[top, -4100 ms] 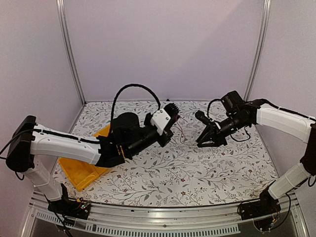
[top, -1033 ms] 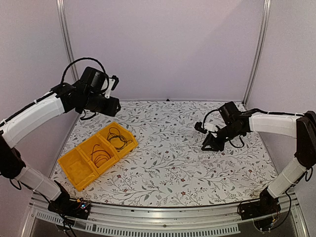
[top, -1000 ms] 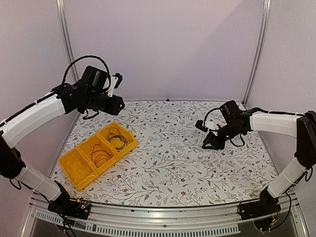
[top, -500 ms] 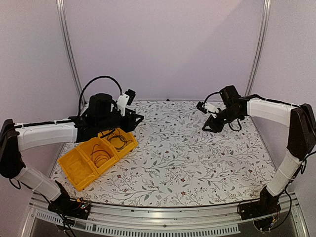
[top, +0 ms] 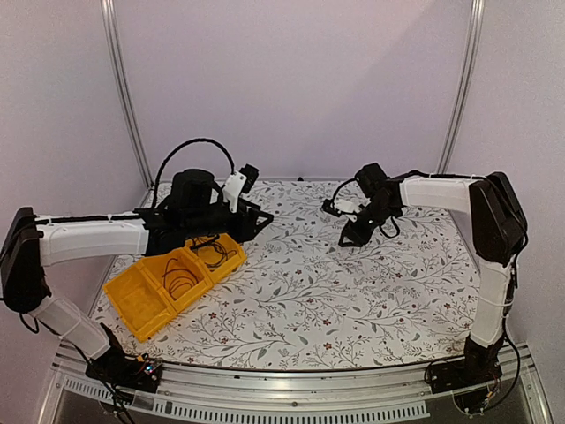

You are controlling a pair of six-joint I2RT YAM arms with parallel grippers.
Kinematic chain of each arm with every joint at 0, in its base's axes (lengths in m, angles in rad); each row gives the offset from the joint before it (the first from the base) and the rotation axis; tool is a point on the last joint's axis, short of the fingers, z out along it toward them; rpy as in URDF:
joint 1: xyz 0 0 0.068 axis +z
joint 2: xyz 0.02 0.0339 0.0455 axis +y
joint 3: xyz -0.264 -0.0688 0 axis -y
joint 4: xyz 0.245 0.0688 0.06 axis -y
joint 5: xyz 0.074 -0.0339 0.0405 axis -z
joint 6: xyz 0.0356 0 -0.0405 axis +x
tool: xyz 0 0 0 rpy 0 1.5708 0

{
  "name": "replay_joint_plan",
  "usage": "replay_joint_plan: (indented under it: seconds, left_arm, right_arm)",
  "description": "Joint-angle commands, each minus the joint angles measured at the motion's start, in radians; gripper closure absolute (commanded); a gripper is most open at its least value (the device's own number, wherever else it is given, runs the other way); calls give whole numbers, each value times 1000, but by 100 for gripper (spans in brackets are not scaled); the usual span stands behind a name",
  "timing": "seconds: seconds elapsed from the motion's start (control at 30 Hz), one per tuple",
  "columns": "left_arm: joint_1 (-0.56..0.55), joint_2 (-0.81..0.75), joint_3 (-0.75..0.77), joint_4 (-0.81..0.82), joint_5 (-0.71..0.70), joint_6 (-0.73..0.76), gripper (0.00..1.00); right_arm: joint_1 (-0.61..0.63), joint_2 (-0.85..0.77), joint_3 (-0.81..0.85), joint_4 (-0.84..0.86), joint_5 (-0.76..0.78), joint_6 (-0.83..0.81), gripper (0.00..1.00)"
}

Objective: Untangle the cables

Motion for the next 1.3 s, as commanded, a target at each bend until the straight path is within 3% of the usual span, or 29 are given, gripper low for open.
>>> replay_joint_plan:
  seconds: [0.0, 0.07, 0.2, 0.37, 0.57, 0.87, 1.03, 1.17, 1.27]
  left_arm:
    - [-18, 16, 40, -3, 10, -8, 51]
    - [-18, 19, 40, -5, 10, -7, 51]
    - [-20, 27, 43, -6, 9, -7, 51]
    - [-25, 52, 27, 32, 17, -3, 51]
    - [-82, 81, -25, 160, 125, 42, 53]
    - [-232, 240, 51, 476, -153, -102, 45]
    - [-256, 465, 188, 670, -144, -265, 47]
    - [-265, 649, 314, 803, -161, -319, 54]
    - [-264, 765, 402, 843, -195, -344, 69]
  right_arm:
    - [-6, 53, 30, -36, 12, 9, 60]
    - [-6, 56, 27, -36, -3, 8, 63]
    - [-6, 45, 20, -32, -30, 7, 84]
    - [-4, -47, 1, -44, -65, 22, 99]
    - [-3, -239, -39, -85, -136, 37, 100]
    - [2, -392, -53, -166, -227, 45, 100]
    - [3, -424, -51, -177, -290, 46, 100]
    - [3, -442, -53, -198, -356, 46, 100]
    - [3, -451, -45, -254, -465, 15, 100]
